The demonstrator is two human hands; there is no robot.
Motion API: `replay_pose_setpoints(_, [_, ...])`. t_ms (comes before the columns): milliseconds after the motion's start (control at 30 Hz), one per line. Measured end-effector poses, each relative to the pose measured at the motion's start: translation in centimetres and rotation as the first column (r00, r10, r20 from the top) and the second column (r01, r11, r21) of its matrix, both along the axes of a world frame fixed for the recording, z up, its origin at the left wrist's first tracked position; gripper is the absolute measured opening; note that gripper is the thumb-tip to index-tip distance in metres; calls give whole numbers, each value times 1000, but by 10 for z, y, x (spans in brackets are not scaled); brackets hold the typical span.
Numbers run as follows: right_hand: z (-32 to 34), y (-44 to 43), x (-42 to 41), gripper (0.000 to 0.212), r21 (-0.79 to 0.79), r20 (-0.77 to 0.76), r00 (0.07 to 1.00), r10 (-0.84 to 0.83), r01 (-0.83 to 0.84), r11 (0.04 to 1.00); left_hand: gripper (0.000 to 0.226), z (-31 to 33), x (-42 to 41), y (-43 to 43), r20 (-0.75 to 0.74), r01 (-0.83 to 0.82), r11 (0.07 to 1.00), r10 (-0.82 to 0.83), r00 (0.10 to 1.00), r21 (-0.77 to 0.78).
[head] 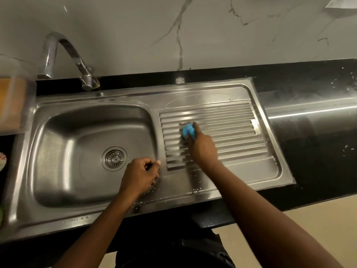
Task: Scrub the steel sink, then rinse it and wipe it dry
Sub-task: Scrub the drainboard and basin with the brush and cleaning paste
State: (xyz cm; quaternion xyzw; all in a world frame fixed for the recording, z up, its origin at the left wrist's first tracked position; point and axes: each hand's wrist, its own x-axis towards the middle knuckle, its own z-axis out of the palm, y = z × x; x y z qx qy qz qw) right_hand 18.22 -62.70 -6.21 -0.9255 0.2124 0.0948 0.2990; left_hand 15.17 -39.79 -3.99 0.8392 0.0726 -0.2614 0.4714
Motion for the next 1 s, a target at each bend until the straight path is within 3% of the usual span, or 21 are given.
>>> replay_pose_setpoints(167, [-5,87,15,64,-75,-7,972,233,-233,970,28,4,4,7,20,-9,997,8,1000,73])
replay_pose_setpoints(300, [-9,93,22,62,-158,11,957,288,-283,946,28,8,8,13,41,-20,996,17,999,83])
replay_pose_setpoints(467, [-6,20,28,60,-74,-6,994,113,-114,991,28,5,9,12,23,-36,999,36,999,37])
replay_pose_setpoints(700, [6,-98,13,58,-99,5,982,-191,190,977,35,3,11,2,19,-5,1000,5,1000,17])
replay_pose_setpoints(900, [10,-57,17,59,-36,7,984,-177,177,984,35,2,12,-3,21,-4,1000,3,1000,13])
replay_pose_setpoints(1000, [6,-11,21,60,-5,-12,998,-67,67,998,35,1,12,-8,14,-3,1000,3,1000,13])
